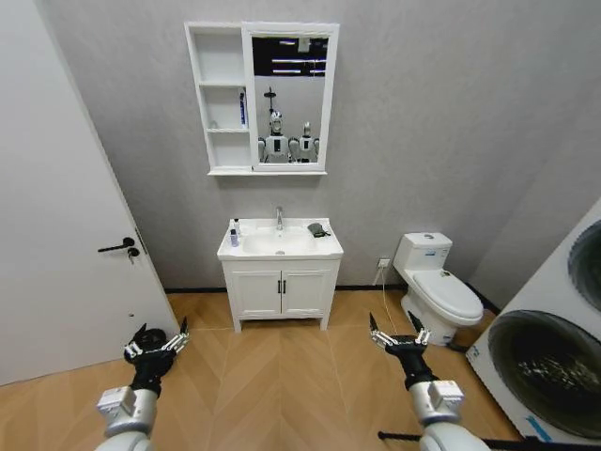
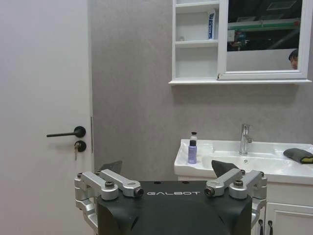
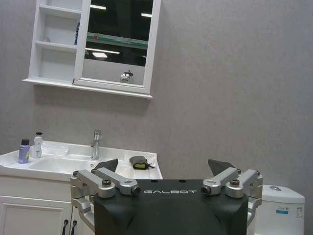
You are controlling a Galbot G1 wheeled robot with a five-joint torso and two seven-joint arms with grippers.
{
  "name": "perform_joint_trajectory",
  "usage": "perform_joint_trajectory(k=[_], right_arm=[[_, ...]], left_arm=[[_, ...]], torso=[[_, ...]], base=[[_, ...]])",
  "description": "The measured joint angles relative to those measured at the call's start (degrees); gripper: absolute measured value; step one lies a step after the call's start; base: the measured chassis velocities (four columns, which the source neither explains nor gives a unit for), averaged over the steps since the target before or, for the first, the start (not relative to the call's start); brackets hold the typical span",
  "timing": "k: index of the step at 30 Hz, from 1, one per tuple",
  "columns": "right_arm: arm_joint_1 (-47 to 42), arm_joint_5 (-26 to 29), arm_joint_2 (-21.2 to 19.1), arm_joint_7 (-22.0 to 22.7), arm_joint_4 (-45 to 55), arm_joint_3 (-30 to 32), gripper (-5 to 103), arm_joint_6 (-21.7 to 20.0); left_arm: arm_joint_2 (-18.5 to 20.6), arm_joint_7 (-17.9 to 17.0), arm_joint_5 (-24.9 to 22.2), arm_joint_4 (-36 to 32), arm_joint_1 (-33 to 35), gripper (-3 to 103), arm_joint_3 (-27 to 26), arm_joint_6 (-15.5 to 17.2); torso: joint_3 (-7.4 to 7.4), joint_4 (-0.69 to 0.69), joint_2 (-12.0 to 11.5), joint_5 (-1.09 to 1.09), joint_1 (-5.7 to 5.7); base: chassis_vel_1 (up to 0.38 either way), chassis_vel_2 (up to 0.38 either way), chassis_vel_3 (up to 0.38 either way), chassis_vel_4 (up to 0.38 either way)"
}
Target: Move facial cleanser and shampoo from washbasin to cabinet, then wipe washbasin with towel.
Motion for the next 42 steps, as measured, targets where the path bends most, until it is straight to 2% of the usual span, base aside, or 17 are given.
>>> perform_joint_trajectory(k=[2, 4, 5, 7, 8, 10, 13, 21, 29, 42], right_arm=[[0.1, -0.1, -0.1, -0.1, 0.1, 0.1, 100, -0.2], [0.7, 0.0, -0.8, 0.0, 0.5, 0.4, 100, -2.1], [0.7, 0.0, -0.8, 0.0, 0.5, 0.4, 100, -2.1], [1.2, 0.6, -1.4, 0.1, 0.5, 0.7, 100, -2.5], [1.2, 0.6, -1.4, 0.1, 0.5, 0.7, 100, -2.5], [1.4, 1.4, -1.5, 0.8, 0.1, 0.7, 100, -2.5], [1.3, 2.2, -1.6, 1.3, 0.1, 0.4, 100, -2.5], [1.0, 2.9, -1.9, 0.0, 0.7, 0.9, 100, -2.1], [1.1, 2.2, -1.5, 0.7, 0.5, 1.0, 100, -2.7], [0.7, 0.8, -0.9, -0.6, 0.6, 1.6, 100, -1.9]], left_arm=[[0.1, 1.0, 0.4, -0.4, 0.4, 100, 0.0, 0.1], [0.9, 7.5, 2.0, -1.4, 2.1, 100, -0.6, -0.3], [0.9, 7.5, 2.0, -1.4, 2.1, 100, -0.6, -0.3], [1.5, 12.0, 0.2, -1.7, 3.1, 100, -0.5, -1.4], [1.5, 12.0, 0.2, -1.7, 3.1, 100, -0.5, -1.4], [1.6, 15.0, -1.0, -0.8, 3.1, 100, -0.2, -3.1], [1.6, 16.2, -0.6, 0.4, 2.8, 100, -0.2, -4.1], [1.7, 16.4, 0.3, 1.7, 2.6, 100, -0.9, -4.8], [2.2, 15.2, 0.0, 2.6, 3.8, 100, -2.4, -6.4], [2.0, 14.9, -0.3, 2.2, 4.7, 100, -2.5, -6.6]], torso=[[0.00, 0.00, 0.0, 0.00, 0.00], [0.00, 0.00, 0.0, 0.00, 0.00], [0.00, 0.00, 0.0, 0.00, 0.00], [0.00, 0.01, 0.0, 0.01, 0.00], [0.00, 0.01, 0.0, 0.01, 0.00], [0.00, 0.00, 0.0, 0.01, 0.00], [0.00, 0.00, 0.0, 0.00, 0.00], [0.00, 0.00, 0.0, 0.00, 0.00], [0.00, 0.00, 0.0, 0.00, 0.00], [0.00, 0.00, 0.0, 0.00, 0.00]], base=[[0.000, 0.000, 0.000, 0.000], [0.000, 0.000, 0.000, 0.000], [0.000, 0.000, 0.000, 0.000], [0.000, 0.000, 0.000, 0.000], [0.000, 0.000, 0.000, 0.000], [0.000, 0.000, 0.000, 0.000], [0.000, 0.000, 0.000, 0.000], [0.000, 0.000, 0.000, 0.000], [0.000, 0.000, 0.000, 0.000], [0.000, 0.000, 0.000, 0.000]])
